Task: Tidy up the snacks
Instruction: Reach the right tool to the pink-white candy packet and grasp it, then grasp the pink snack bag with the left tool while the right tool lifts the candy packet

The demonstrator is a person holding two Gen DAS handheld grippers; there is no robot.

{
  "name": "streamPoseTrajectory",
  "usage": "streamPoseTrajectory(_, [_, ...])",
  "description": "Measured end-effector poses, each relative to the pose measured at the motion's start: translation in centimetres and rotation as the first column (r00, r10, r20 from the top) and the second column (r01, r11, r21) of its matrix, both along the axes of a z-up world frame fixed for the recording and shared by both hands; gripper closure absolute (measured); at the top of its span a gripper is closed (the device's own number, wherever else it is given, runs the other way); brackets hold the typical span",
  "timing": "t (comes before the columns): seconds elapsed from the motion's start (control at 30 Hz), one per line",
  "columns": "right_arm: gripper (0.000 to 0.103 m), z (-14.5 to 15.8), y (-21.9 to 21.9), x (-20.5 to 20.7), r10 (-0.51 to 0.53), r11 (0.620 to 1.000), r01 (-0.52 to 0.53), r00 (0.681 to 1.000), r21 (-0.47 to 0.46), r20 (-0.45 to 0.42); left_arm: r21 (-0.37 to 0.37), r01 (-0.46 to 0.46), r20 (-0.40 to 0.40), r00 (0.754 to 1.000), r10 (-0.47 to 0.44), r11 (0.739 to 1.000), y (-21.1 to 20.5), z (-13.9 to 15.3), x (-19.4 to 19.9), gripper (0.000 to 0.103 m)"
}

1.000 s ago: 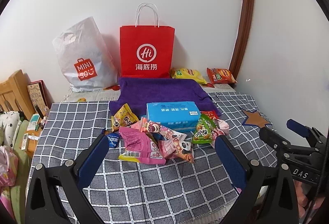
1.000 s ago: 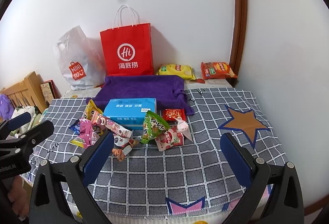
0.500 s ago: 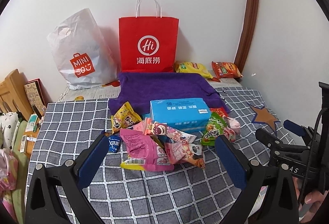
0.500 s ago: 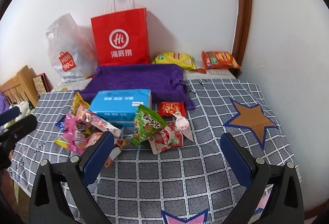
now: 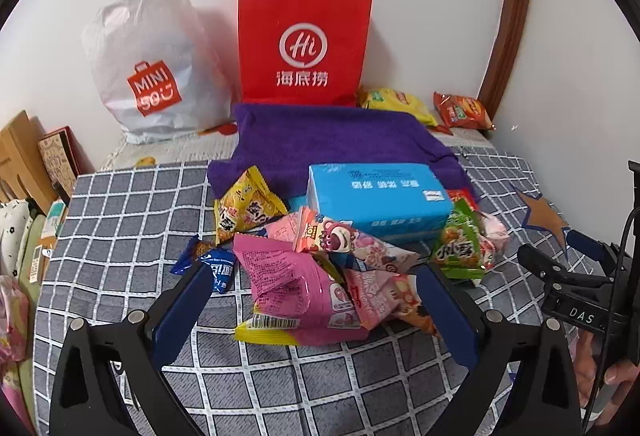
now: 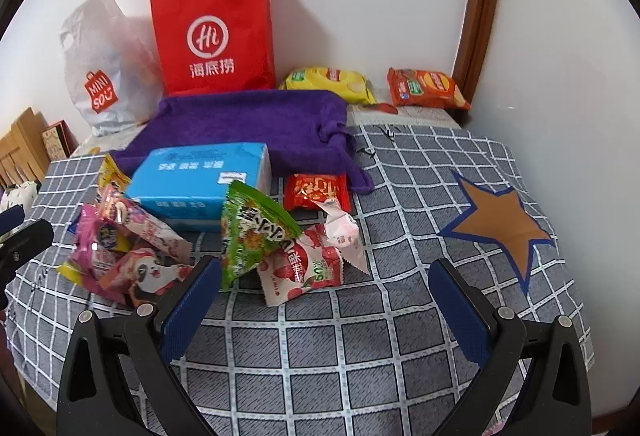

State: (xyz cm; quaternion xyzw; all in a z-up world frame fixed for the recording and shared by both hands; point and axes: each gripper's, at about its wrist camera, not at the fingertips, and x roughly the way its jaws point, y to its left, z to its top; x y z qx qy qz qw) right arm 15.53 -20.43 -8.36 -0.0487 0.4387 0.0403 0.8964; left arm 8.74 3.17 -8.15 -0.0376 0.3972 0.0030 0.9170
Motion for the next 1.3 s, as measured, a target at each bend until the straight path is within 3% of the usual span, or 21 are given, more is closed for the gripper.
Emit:
streamPoseTrajectory(0.4, [0.007, -3.7, -3.0, 3.1, -0.052, 0.998, 0.05, 0.997, -0.029, -0.059, -0.043, -0.028, -0.066, 0.997, 0.025, 0.999, 2.2, -3.0, 2.4, 0.001])
streamPoseTrajectory(0.6, [0.022, -6.3, -3.3, 4.1, -0.038, 0.999, 0.034, 0.994, -0.043, -0.107, -0.063, -0.047, -0.101, 0.994, 0.041, 0.997, 3.1, -4.6, 3.6, 0.001])
streamPoseTrajectory(1.03, [0.024, -8.0, -3.2, 7.5, -0.026, 0.999, 0.03, 0.995, 0.039, -0.097, -0.111, -0.042, -0.127, 0.991, 0.028, 0.993, 4.0, -6.3, 4.6, 0.001])
streamPoseTrajectory(1.07, [0.026, -8.2, -3.1, 7.7, -0.018, 0.999, 0.022, 0.996, 0.039, -0.093, -0.114, -0.039, -0.126, 0.992, 0.024, 0.993, 4.1, -6.3, 4.6, 0.001])
streamPoseTrajectory(1.13, [0.048, -8.6, -2.9, 8.0, -0.002, 0.999, 0.007, 0.995, 0.052, -0.095, -0.118, -0.034, -0.123, 0.992, 0.019, 0.992, 4.2, -6.3, 4.5, 0.001])
streamPoseTrajectory(1.17, [0.053, -8.9, -2.8, 8.2, 0.004, 0.998, 0.002, 0.994, 0.056, -0.113, -0.119, -0.032, -0.12, 0.993, 0.018, 0.992, 4.3, -6.3, 4.4, 0.001])
streamPoseTrajectory(1.3, [0.056, -8.9, -2.9, 8.3, 0.008, 0.998, -0.001, 0.994, 0.069, -0.11, -0.127, -0.034, -0.115, 0.993, 0.019, 0.991, 4.8, -6.1, 4.1, 0.001])
